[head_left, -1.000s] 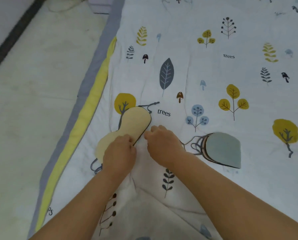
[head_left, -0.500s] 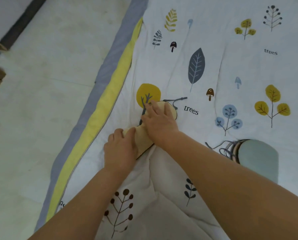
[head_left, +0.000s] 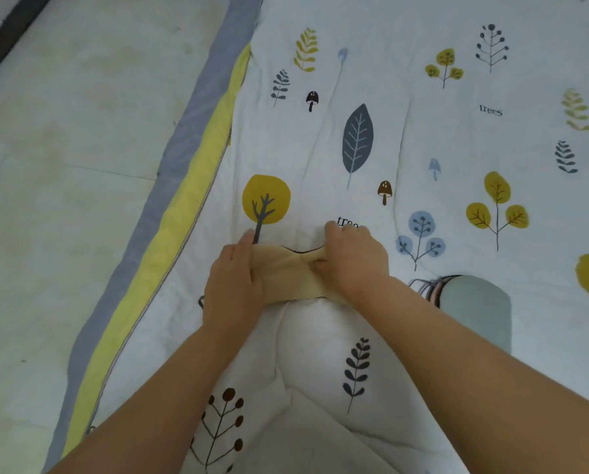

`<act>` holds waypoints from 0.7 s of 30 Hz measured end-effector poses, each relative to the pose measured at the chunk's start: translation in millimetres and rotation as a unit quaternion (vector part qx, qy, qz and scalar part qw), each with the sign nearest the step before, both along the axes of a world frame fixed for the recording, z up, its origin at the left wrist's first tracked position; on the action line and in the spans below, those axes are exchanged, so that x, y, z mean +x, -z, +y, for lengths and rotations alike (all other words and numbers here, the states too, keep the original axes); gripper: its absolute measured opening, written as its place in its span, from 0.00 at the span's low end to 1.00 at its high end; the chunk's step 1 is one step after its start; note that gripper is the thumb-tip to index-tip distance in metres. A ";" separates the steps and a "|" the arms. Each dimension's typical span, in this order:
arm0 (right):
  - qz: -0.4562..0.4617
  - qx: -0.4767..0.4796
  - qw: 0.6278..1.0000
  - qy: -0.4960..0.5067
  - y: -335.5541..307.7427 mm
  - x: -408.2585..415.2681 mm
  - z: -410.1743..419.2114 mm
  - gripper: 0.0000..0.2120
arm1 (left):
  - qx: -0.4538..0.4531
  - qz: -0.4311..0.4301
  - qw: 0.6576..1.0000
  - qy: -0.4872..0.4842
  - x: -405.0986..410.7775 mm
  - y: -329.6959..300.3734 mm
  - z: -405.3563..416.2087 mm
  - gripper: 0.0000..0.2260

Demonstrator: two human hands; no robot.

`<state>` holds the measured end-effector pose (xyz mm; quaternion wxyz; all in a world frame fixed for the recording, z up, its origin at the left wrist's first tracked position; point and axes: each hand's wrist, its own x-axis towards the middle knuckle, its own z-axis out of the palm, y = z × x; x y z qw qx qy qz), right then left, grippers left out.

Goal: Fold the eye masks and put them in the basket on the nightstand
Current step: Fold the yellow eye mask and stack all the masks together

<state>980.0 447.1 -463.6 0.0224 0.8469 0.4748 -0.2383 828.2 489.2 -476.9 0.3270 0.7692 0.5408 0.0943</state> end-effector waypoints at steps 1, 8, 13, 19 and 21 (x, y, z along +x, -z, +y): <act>-0.008 -0.009 1.000 0.021 4.1 1.8 -4.1 0.19 | -0.019 0.019 1.000 -0.014 2.5 1.7 -0.5 0.26; 0.002 -0.010 0.989 0.149 8.7 0.8 -27.2 0.13 | -0.050 0.076 0.995 -0.036 -2.1 11.0 0.3 0.19; 0.124 0.113 0.966 0.196 -14.4 -13.1 -23.9 0.06 | -0.074 0.018 0.995 -0.069 -6.4 6.9 5.8 0.18; 0.364 0.232 0.870 0.238 -21.9 -65.8 -15.8 0.12 | -0.128 -0.103 0.979 -0.118 -21.1 -4.4 1.4 0.12; 0.385 0.227 0.868 0.214 -18.6 -79.4 -14.1 0.16 | -0.175 -0.151 0.958 -0.171 -25.0 -5.7 2.1 0.12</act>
